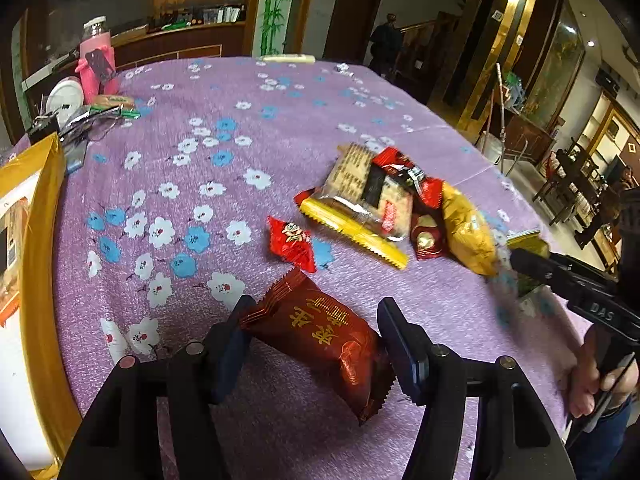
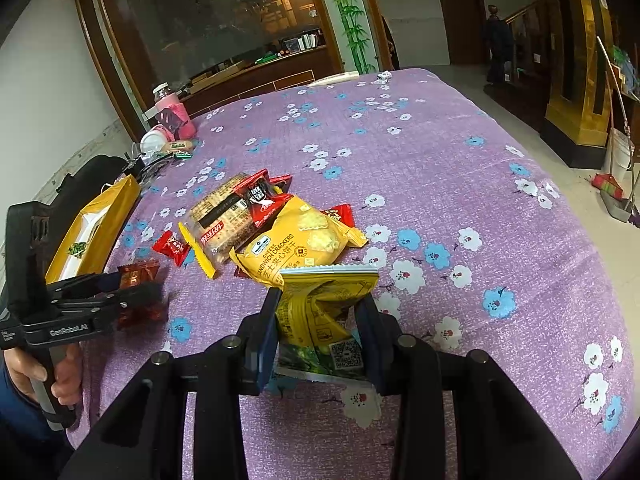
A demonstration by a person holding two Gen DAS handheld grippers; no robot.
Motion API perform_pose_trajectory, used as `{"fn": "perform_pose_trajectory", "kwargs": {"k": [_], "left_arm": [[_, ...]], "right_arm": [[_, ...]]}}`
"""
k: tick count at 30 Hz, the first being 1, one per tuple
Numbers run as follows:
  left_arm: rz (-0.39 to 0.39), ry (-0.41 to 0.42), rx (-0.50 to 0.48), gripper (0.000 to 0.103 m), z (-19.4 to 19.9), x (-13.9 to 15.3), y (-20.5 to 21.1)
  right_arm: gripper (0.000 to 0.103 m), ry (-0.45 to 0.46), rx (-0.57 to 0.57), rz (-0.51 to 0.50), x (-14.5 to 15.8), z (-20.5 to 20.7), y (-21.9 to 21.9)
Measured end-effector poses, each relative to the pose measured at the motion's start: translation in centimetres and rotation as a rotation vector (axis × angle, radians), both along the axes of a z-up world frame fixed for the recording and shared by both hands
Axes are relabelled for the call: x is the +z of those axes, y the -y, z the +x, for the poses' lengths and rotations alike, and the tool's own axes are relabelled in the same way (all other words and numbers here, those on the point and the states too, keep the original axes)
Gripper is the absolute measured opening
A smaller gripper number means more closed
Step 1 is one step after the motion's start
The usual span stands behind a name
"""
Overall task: Organize snacks
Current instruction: 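Grasp the red candy packet with the left gripper while the right grasps the green-yellow bag, then lower both packets into the white tray and open both grippers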
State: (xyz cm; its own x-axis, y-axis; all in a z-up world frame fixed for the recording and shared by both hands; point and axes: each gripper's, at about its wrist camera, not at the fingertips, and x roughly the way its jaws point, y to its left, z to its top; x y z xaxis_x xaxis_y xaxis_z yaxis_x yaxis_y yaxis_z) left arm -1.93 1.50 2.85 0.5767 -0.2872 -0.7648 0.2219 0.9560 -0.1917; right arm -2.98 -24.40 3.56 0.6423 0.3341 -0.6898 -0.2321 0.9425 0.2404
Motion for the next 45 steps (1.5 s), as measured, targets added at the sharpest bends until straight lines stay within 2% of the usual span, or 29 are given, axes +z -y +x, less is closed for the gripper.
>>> {"fn": "perform_pose_trajectory", "kwargs": {"k": [12,17,23,32,45], "left_arm": [[-0.008,0.066,0.004,0.065,-1.6,2.3,-0.9],[-0.018,0.079,0.024,0.065,-2.2,2.9,-1.9],[-0.040,0.106,0.076,0.065,-3.0,3.7,-4.4],[-0.071,0.128,0.179,0.065,-3.7,4.3,-9.9],[-0.103,0.130,0.433,0.065,-6.0,2.9,-21.3]], "right_arm": [[0.036,-0.012,-0.022,-0.007,-0.1,-0.2,-0.2],[0.036,-0.029,0.007,0.017,-0.2,-0.7,-1.5],[0.036,-0.010,0.101,0.019,1.3,-1.3,-5.3],[0.035,-0.026,0.281,0.019,3.0,-1.4,-13.7],[0.036,-0.060,0.483,0.008,4.1,-1.7,-24.9]]}}
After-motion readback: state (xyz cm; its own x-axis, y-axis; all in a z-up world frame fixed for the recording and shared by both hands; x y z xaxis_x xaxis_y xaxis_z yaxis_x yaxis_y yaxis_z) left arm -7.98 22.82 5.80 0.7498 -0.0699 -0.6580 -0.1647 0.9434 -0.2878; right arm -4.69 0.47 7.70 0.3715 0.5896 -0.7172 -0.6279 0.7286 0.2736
